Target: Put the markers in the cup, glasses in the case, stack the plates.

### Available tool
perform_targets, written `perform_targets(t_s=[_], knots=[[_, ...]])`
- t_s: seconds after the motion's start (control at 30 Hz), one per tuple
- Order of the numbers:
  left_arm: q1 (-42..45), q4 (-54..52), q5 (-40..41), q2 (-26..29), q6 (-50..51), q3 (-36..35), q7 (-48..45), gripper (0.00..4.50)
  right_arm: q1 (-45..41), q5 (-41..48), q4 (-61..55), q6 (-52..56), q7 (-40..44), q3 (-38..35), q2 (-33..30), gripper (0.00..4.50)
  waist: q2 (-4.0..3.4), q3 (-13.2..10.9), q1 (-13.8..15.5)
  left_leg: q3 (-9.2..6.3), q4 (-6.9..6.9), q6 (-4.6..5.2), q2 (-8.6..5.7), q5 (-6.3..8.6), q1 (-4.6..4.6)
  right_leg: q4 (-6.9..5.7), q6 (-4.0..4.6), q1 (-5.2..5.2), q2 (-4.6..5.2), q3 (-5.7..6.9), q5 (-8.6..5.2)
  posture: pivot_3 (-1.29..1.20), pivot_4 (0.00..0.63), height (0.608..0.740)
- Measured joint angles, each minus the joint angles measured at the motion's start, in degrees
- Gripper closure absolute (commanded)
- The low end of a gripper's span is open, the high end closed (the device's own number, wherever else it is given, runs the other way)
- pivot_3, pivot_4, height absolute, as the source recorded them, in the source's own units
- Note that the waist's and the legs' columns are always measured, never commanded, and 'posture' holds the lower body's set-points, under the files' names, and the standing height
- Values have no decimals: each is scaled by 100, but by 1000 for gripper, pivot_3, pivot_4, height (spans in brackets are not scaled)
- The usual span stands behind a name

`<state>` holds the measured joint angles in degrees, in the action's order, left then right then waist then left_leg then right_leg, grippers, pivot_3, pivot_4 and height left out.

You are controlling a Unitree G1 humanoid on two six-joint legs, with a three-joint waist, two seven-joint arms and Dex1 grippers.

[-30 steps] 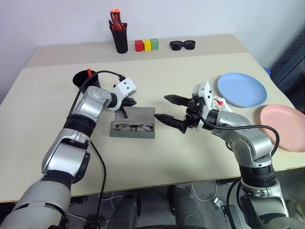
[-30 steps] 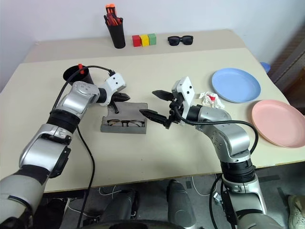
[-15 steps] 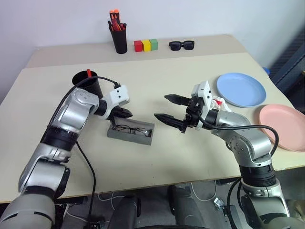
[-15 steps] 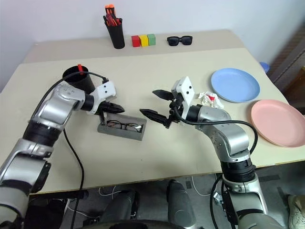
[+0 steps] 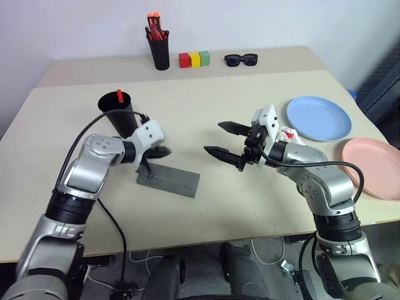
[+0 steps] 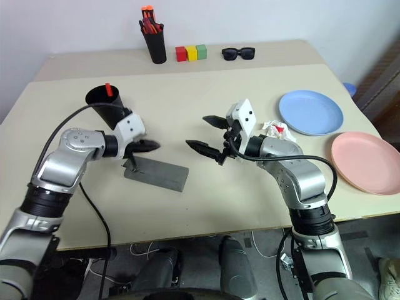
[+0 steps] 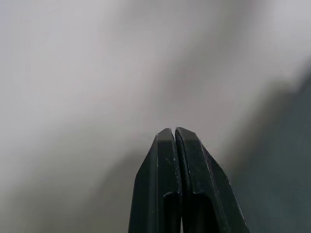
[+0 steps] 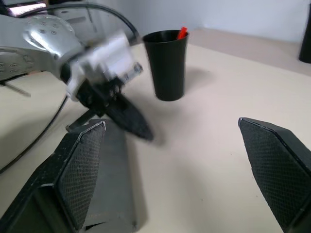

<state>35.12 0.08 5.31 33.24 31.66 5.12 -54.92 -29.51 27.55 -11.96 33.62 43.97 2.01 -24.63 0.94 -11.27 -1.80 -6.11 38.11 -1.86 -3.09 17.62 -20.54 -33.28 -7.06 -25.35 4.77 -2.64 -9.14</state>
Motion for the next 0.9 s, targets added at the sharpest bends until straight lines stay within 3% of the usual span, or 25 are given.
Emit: perform_targets(t_s=[0.13, 0.23, 0.37, 0.53, 0.9], knots=[[209, -131, 670, -140, 31, -558, 58, 1586, -141, -241, 418, -222, -271, -229, -164, 0, -1, 1, 29, 3, -5, 0, -1, 0, 3, -1, 0, -1, 1, -1, 0, 0, 150, 740], [82, -254, 1231, -132, 302, -710, -202, 29, -132, -473, 822, -387, -581, -776, -637, 0, -2, 0, 75, 6, -5, 0, -2, 0, 0, 1, 0, -2, 4, -1, 0, 0, 150, 740], [-28, -369, 1880, -81, 300, -874, -618, 29, 116, -829, 948, -533, -1100, -1451, -1169, 0, 0, 1, 109, 5, -5, 0, -2, 0, 2, 0, 1, 1, 3, -1, 0, 0, 150, 740], [-53, -312, 2268, 125, 144, -932, -1073, 29, 1106, -1190, 895, -27, -1706, -1981, -1598, 0, -1, 1, 100, 14, -4, 1, -2, 0, 5, 2, 1, 5, 3, -6, -1, 0, 150, 740], [-61, 48, 2291, 150, -614, -810, -1512, 29, 2165, -1550, 715, 1200, -2376, -2674, -1854, 0, -4, 3, 82, 32, -2, 2, 1, 0, 15, 7, 0, 13, 1, -17, -1, 0, 150, 740]])
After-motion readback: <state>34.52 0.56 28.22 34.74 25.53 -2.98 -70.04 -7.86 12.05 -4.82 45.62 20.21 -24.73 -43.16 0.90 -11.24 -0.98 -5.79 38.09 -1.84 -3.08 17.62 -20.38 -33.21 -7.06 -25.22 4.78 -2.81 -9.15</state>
